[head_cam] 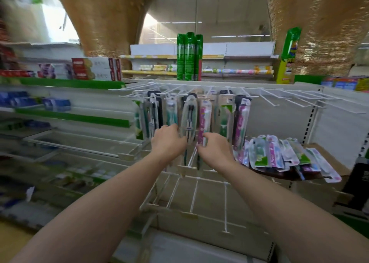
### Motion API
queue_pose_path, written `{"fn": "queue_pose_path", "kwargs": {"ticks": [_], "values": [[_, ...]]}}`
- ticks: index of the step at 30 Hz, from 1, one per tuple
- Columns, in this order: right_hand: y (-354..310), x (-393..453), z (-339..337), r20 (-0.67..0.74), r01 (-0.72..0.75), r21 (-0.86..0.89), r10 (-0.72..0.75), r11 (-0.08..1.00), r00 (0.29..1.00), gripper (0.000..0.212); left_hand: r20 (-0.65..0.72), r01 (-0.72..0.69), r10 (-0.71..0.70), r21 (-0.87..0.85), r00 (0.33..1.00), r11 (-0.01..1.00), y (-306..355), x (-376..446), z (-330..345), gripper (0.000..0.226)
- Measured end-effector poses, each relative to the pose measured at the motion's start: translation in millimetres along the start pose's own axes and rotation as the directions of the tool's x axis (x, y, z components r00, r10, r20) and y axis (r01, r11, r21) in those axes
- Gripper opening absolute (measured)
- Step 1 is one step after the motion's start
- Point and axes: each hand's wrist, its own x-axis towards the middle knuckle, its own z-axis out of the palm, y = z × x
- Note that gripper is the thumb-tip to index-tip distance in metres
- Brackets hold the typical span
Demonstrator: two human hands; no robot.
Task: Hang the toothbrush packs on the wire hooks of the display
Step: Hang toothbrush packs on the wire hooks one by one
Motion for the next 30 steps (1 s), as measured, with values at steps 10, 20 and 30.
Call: {"fn": "queue_pose_path", "kwargs": {"ticks": [10,20,30], "values": [[-76,24,69,-0.011,-0.056,0.009,0.057,0.998,0.998,0.036,-0.002,-0.039,0.039,0.014,0.999,0.999,-94,44,-24,0.038],[-112,53,110,0.008,-0.087,-0.011,0.087,0.996,0.996,0.036,0.015,0.000,0.002,-0.123,1.000,0.992,-141,78,-28,0.038],[-121,122,148,0.046,-0.030,0.053,0.027,0.998,0.999,0.048,-0.013,0.105,-0.109,-0.173,0.994,0.979,-175,124,-33,0.044]]}}
